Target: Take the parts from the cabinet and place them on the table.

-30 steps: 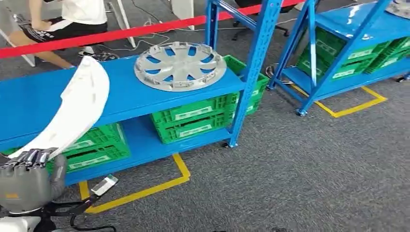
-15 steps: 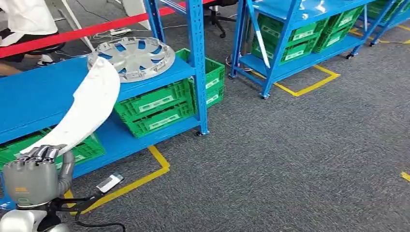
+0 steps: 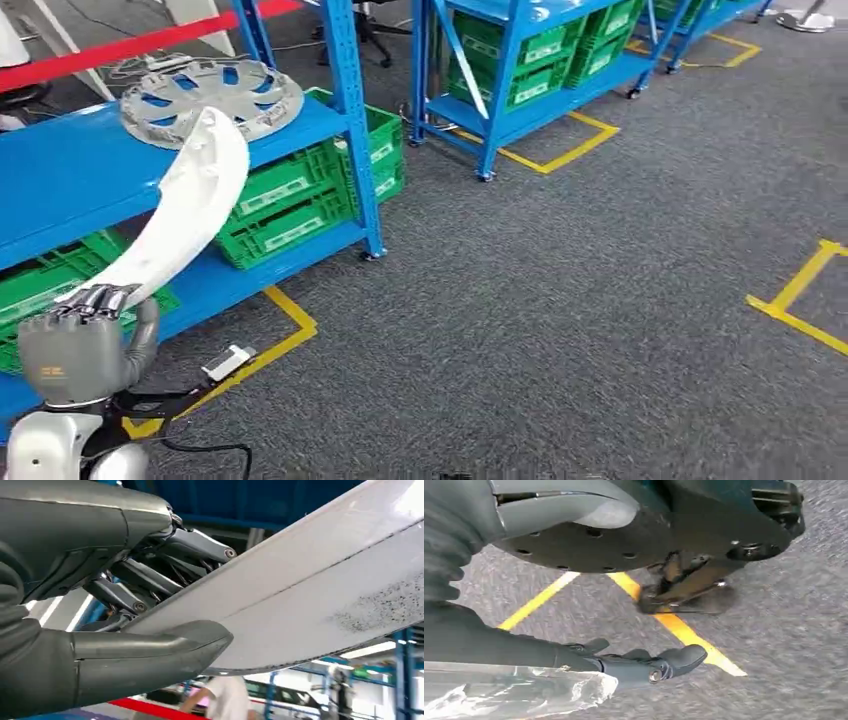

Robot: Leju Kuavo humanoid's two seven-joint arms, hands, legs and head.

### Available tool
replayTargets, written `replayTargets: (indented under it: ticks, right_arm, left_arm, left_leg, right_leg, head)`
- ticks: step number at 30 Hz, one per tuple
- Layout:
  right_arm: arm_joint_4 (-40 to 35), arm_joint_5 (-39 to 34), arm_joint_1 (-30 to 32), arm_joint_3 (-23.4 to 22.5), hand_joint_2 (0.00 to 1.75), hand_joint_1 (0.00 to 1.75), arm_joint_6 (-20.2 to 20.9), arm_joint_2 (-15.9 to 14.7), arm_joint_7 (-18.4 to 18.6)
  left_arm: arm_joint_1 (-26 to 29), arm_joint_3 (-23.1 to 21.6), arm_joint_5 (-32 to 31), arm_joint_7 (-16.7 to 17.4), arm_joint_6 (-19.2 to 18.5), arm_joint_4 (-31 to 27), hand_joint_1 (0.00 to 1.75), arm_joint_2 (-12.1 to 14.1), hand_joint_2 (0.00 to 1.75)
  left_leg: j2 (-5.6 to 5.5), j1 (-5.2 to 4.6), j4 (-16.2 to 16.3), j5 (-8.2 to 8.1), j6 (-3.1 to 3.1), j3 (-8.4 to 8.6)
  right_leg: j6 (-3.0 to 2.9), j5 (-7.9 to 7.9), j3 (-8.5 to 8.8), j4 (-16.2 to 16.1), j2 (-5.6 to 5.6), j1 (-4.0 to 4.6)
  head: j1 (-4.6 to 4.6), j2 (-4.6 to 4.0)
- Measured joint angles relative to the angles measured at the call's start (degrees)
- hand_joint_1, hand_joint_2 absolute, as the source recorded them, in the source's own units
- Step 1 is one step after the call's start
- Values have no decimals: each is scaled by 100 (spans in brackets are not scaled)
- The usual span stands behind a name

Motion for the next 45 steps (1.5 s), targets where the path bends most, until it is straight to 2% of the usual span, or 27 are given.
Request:
replayTargets:
  ticks: [2,3,5,6,8,9,11,13,15,18,19,20,24,25,26,27,30,31,33,34,35,39,40,41,42,44,45]
  right_arm:
    - [0,-22,12,-11,175,0,0,0,4]
    - [0,-37,18,-22,175,0,-2,0,13]
    - [0,-59,1,-39,175,0,-2,-4,13]
    - [4,-72,-15,-42,175,0,-4,-13,11]
    - [15,-92,9,-44,175,0,-4,-13,7]
    - [28,-107,37,-44,175,0,-7,-13,15]
    - [35,-125,40,-46,175,0,-23,-26,31]
    - [42,-142,27,-46,175,0,-35,-35,28]
    - [46,-160,24,-46,175,0,-35,-37,20]
    - [48,-197,32,-46,175,0,-35,-44,-22]
    - [50,-203,26,-46,175,0,-35,-46,-24]
    - [59,-210,15,-46,175,0,-42,-92,-31]
    - [77,-219,58,-44,175,0,-42,-103,-46]
    - [79,-221,88,-44,175,0,-42,-105,-48]
    - [79,-221,84,-41,175,0,-39,-105,-50]
    - [79,-221,85,-39,175,0,-37,-105,-50]
    - [79,-221,58,-37,175,0,-35,-105,-57]
    - [79,-221,63,-37,175,0,-35,-105,-57]
    - [79,-221,80,-37,175,0,-37,-105,-57]
    - [79,-219,79,-37,175,0,-37,-107,-57]
    - [79,-221,62,-37,175,0,-37,-114,-57]
    - [81,-221,59,-37,175,0,-37,-120,-63]
    - [79,-221,70,-37,175,0,-35,-118,-63]
    - [79,-221,66,-37,175,0,-35,-116,-63]
    - [79,-219,61,-37,175,0,-35,-116,-63]
    - [79,-221,45,-37,175,0,-37,-116,-63]
    - [79,-223,47,-37,175,0,-35,-116,-63]
  left_arm:
    - [-50,15,77,-42,-22,83,175,9,175]
    - [-79,20,83,-53,-31,116,175,13,175]
    - [-104,24,110,-81,-46,153,175,13,175]
    - [-124,28,134,-90,-48,173,175,20,175]
    - [-182,29,140,-120,-59,232,175,4,175]
    - [-200,24,153,-127,-59,254,175,-7,175]
    - [-234,15,182,-129,-63,337,175,-7,175]
    - [-246,15,234,-129,-68,422,175,-2,175]
    - [-279,15,324,-129,-90,512,175,7,175]
    - [-360,13,435,-138,-155,615,175,7,175]
    - [-392,13,449,-140,-173,641,175,7,175]
    - [-437,11,481,-140,-186,676,175,7,175]
    - [-457,9,639,-190,-291,766,175,15,175]
    - [-479,9,691,-208,-319,776,175,17,175]
    - [-486,9,709,-223,-330,785,175,13,175]
    - [-488,11,726,-225,-332,789,175,17,175]
    - [-487,11,737,-225,-345,829,175,22,175]
    - [-486,11,737,-230,-350,849,175,22,175]
    - [-493,11,737,-232,-350,875,175,22,175]
    - [-499,11,737,-232,-350,875,175,22,175]
    - [-506,11,737,-232,-350,877,175,22,175]
    - [-528,7,739,-234,-350,892,175,17,175]
    - [-539,7,739,-234,-350,892,175,19,175]
    - [-551,7,741,-234,-352,897,175,22,175]
    - [-554,7,756,-234,-352,897,175,24,175]
    - [-537,9,970,-269,-456,920,175,37,175]
    - [-536,9,1065,-295,-496,934,175,42,175]
  left_leg:
    - [140,7,18,127,-38,-197]
    - [186,12,43,178,-62,-281]
    - [297,-2,108,250,-134,-363]
    - [378,1,118,324,-166,-397]
    - [508,24,88,438,-213,-409]
    - [532,27,71,473,-251,-416]
    - [-42,92,422,-86,-323,-555]
    - [-212,104,1353,-680,-360,-797]
    - [-222,109,1939,-821,-381,-871]
    - [-260,174,1207,-331,-415,-224]
    - [-411,230,723,-300,-461,126]
    - [-661,228,436,-482,-474,338]
    - [-479,183,401,-494,-244,204]
    - [-400,173,386,-459,-184,188]
    - [-357,144,385,-429,-135,150]
    - [-288,113,387,-401,-98,108]
    - [-63,27,394,-333,-50,-10]
    - [11,7,396,-315,-45,-32]
    - [131,-13,396,-306,-46,-26]
    - [183,-22,396,-305,-47,-17]
    - [231,-30,396,-295,-67,-13]
    - [453,-56,384,-249,-166,-13]
    - [400,-53,407,-294,-202,-24]
    - [63,-30,527,-411,-254,-61]
    - [-134,-23,856,-647,-276,-200]
    - [-223,3,1799,-1076,-319,-609]
    - [-223,7,2076,-1134,-330,-739]
  right_leg:
    - [29,464,442,-352,-52,-22]
    - [37,548,812,-809,-153,-22]
    - [5,293,1784,-2027,-479,11]
    - [-38,183,1808,-2283,-442,36]
    - [-94,275,1657,-2195,-318,67]
    - [-185,377,1614,-2272,-270,65]
    - [-312,520,1554,-2252,-187,20]
    - [-350,601,1375,-2175,-81,22]
    - [-334,670,1170,-2078,61,28]
    - [-240,765,917,-1940,250,-13]
    - [-202,785,853,-1870,318,-18]
    - [-157,796,740,-1800,374,-7]
    - [-39,938,519,-1735,602,-69]
    - [-40,872,478,-1665,423,-64]
    - [-46,647,360,-1415,160,-46]
    - [-44,374,178,-993,49,-45]
    - [-82,-164,-230,157,-11,-36]
    - [-109,-111,-105,86,-12,-13]
    - [-189,247,510,-745,-71,42]
    - [-243,422,874,-1295,-198,83]
    - [-287,362,1067,-1673,-464,145]
    - [-340,436,1006,-1746,-283,165]
    - [-362,505,1125,-1813,-230,103]
    - [-377,534,1094,-1828,-187,93]
    - [-410,566,1068,-1826,-139,83]
    - [-441,599,1024,-1822,-7,87]
    - [-438,610,1007,-1816,64,93]
  head:
    - [4,0]
    - [6,0]
    - [24,0]
    - [11,0]
    - [9,0]
    - [11,0]
    - [9,0]
    - [7,0]
    - [15,0]
    - [11,0]
    - [11,0]
    - [-20,0]
    - [9,0]
    - [17,0]
    - [46,0]
    - [68,0]
    - [72,0]
    - [66,0]
    - [66,0]
    - [72,0]
    - [68,0]
    - [68,0]
    - [65,0]
    - [46,0]
    - [33,0]
    - [33,0]
    - [31,0]
